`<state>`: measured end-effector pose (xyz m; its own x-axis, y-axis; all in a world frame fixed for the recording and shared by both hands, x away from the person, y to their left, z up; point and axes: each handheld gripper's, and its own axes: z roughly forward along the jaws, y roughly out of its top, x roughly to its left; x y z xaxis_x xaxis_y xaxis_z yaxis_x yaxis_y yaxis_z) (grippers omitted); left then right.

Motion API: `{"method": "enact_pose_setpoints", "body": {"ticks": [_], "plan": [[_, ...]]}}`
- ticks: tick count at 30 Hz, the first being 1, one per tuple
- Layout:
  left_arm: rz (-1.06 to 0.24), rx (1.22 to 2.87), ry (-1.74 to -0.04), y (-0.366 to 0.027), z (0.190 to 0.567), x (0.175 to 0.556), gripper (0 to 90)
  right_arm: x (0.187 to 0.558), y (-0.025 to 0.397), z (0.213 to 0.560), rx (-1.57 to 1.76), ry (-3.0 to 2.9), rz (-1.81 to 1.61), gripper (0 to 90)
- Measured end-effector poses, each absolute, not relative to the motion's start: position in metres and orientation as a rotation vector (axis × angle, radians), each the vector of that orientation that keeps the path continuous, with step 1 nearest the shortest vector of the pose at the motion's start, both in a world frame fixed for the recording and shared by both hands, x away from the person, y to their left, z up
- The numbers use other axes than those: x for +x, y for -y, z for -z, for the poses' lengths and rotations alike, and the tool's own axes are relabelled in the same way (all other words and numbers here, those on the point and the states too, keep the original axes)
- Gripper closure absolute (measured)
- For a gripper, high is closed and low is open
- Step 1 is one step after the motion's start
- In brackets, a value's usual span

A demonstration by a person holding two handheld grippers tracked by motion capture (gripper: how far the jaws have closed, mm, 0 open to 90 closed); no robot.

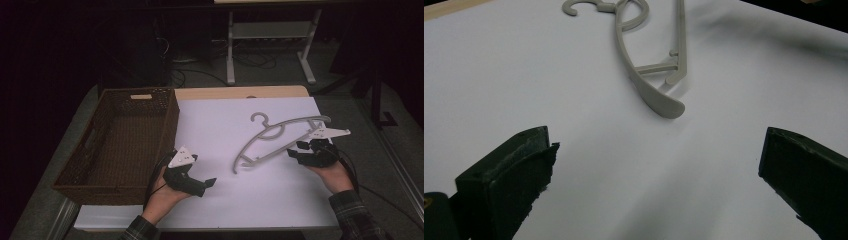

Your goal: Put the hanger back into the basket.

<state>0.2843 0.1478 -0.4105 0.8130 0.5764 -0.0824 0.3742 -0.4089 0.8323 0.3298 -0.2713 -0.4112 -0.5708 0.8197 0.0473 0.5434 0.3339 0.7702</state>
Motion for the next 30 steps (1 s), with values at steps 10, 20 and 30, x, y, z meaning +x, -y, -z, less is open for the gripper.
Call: {"method": "enact_pose_setpoints", "body": {"ticks": [10,20,30], "plan": [[-0.267,2.04,-0.707,-0.148,0.41,0.284,0.3,0.362,0.275,0.421,1.292,-2.246,-1.062,83.5],[-0.269,2.038,-0.715,-0.148,0.41,0.285,0.3,0.381,0.275,0.437,1.328,-2.279,-0.989,89.5],[-0.27,2.042,-0.714,-0.148,0.41,0.285,0.3,0.386,0.274,0.445,1.343,-2.286,-0.975,89.6]]}}
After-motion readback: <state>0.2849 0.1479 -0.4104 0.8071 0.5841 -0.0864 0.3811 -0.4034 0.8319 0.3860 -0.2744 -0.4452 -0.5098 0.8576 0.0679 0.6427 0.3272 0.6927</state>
